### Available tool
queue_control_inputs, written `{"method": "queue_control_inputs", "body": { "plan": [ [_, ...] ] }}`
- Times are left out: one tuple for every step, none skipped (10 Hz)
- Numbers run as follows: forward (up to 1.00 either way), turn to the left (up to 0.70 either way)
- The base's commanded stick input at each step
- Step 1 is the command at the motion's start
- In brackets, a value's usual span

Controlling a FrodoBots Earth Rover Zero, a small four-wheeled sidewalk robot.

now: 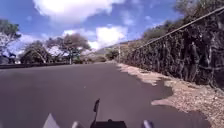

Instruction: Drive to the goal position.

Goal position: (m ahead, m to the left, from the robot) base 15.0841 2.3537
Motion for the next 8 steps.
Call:
{"method": "queue_control_inputs", "body": {
  "plan": [
    [0.63, 0.00],
    [0.63, 0.00],
    [0.63, 0.00],
    [0.63, 0.00],
    [0.63, 0.00],
    [0.63, 0.00],
    [0.63, 0.00],
    [0.63, 0.00]
  ]
}}
